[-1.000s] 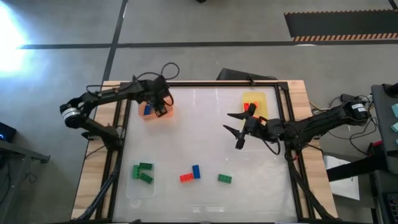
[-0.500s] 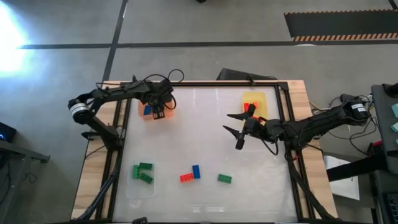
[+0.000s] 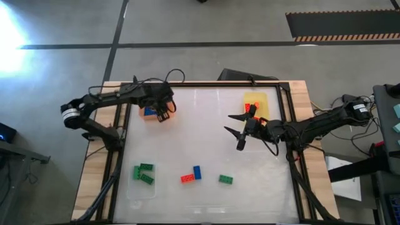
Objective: Sort & place blocks by color
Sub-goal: Put the orange game piece into the yellow bin
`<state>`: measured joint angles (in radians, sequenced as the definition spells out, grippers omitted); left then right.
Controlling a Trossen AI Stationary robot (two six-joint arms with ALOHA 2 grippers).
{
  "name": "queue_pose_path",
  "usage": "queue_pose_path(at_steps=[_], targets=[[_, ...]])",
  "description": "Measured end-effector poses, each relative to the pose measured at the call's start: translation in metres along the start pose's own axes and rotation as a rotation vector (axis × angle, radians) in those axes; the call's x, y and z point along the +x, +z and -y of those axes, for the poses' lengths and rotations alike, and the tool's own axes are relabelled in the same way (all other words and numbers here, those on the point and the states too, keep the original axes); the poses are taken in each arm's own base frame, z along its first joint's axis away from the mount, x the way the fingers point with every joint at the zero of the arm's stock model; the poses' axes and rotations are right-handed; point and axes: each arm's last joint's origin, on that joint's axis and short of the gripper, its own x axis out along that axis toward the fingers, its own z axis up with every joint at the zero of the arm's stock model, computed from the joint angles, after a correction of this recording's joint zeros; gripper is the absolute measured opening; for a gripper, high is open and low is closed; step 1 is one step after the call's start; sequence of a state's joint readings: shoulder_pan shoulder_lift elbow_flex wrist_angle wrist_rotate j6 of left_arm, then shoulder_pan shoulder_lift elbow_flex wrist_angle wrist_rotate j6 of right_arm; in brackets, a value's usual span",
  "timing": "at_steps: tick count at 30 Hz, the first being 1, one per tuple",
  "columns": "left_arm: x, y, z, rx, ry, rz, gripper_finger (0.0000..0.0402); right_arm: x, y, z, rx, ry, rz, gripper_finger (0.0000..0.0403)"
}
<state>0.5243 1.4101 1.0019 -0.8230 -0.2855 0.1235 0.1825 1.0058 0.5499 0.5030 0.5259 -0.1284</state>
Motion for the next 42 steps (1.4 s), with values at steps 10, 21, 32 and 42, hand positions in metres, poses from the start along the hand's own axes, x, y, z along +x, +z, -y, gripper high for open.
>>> queue_pose_path(at_steps=[10, 21, 32, 42], targets=[[-0.06, -0.001, 0.079, -0.06, -0.191, 0.284, 0.0164, 0.0, 0.0, 0.0, -0.002, 0.0, 0.0, 0.0226], [-0.091, -0.018, 0.185, 0.053, -0.469, 0.453, 0.0164, 0.0, -0.001, 0.0, -0.006, 0.001, -0.006, 0.0226], [-0.071, -0.039, 0.254, 0.025, -0.613, 0.237, 0.0164, 0.0, -0.001, 0.0, -0.01, 0.002, -0.013, 0.0226], [-0.059, -0.04, 0.291, 0.118, -0.695, 0.1, 0.0194, 0.0, -0.001, 0.0, -0.01, 0.002, -0.013, 0.0226]])
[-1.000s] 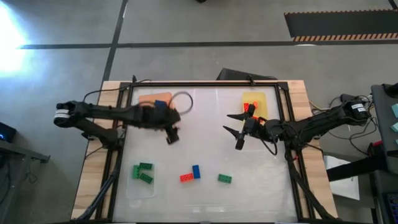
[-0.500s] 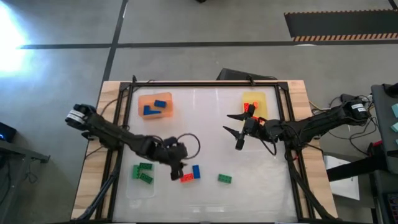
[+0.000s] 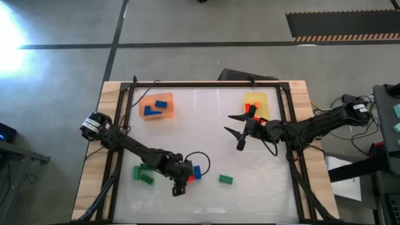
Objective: Sort & place blocks by color
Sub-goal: Put the orange game piece into the yellow bin
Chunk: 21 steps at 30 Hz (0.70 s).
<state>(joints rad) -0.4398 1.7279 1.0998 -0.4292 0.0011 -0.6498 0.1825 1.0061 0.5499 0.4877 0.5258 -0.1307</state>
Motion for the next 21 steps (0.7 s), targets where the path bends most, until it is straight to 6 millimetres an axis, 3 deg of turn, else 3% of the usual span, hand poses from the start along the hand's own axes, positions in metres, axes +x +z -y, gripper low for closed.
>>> queue_pose_path(at_steps=[9, 21], targets=[[0.002, 0.001, 0.0, 0.002, 0.037, 0.023, 0.0301, 0.0, 0.0, 0.0, -0.002, 0.001, -0.003, 0.0226], [0.022, -0.004, -0.001, 0.015, 0.1, 0.045, 0.0311, 0.0, -0.001, 0.0, -0.006, 0.002, -0.01, 0.0226]])
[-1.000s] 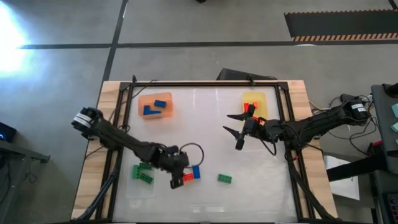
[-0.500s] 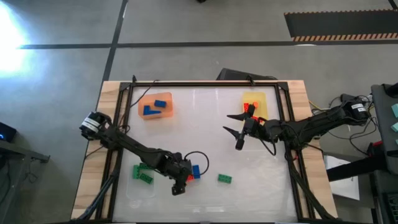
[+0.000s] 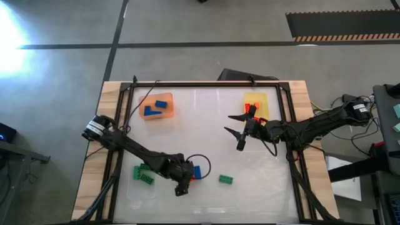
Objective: Sort & place blocks by color
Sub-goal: Put the orange game piece into the yellow bin
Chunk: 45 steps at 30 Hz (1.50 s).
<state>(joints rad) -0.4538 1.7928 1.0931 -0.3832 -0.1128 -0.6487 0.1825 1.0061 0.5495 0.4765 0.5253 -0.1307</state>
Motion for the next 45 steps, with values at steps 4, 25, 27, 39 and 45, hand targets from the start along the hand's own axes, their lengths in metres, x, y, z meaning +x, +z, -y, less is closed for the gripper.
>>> queue_pose_path(at_steps=[4, 25, 27, 39, 45], targets=[[0.008, -0.003, 0.001, 0.006, 0.011, -0.016, 0.031, 0.0, 0.0, 0.0, 0.0, 0.0, 0.0, 0.0226], [0.009, -0.005, 0.0, 0.009, 0.017, -0.028, 0.0121, 0.0, 0.0, 0.0, -0.001, 0.003, -0.001, 0.0226], [0.005, -0.005, 0.0, 0.01, 0.017, -0.03, 0.0121, 0.0, 0.0, 0.0, -0.002, 0.01, 0.0, 0.0226], [-0.066, 0.027, 0.003, 0.251, 0.205, 0.451, 0.0126, 0.004, 0.001, -0.014, -0.088, 0.34, 0.104, 0.0226], [-0.093, 0.052, 0.011, 0.379, 0.285, 0.809, 0.0128, 0.018, -0.007, -0.028, -0.13, 0.47, 0.19, 0.0226]])
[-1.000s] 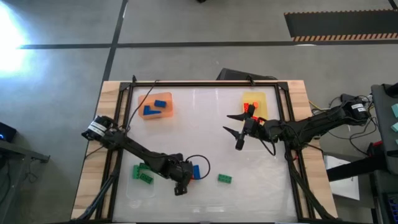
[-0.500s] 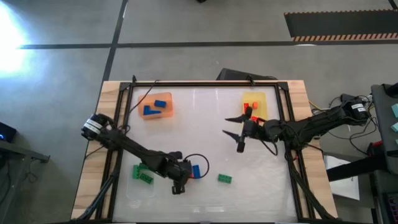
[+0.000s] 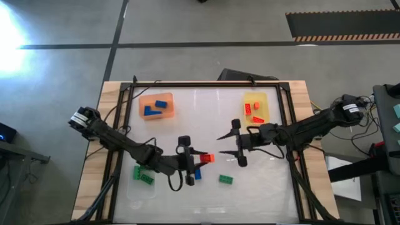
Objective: Sort & place blocks by color
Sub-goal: Put the orange game piece into the yellow bin
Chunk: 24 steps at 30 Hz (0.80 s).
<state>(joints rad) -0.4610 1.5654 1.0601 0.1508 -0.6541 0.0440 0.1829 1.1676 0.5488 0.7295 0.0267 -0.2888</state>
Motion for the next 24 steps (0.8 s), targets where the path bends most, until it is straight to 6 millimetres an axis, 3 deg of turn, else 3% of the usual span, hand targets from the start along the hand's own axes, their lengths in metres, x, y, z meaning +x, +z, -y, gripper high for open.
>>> queue_pose_path(at_steps=[10, 17, 24], targets=[[0.0, -0.01, -0.004, -0.046, 0.046, 0.247, 0.0129, 0.021, -0.013, -0.009, -0.018, 0.099, 0.182, 0.0226], [0.001, -0.02, -0.009, -0.073, 0.064, 0.27, 0.0129, 0.025, -0.015, -0.011, 0.0, 0.117, 0.281, 0.0226], [0.004, -0.018, -0.015, -0.089, 0.046, 0.299, 0.013, 0.031, -0.014, -0.01, 0.019, 0.11, 0.283, 0.0226]])
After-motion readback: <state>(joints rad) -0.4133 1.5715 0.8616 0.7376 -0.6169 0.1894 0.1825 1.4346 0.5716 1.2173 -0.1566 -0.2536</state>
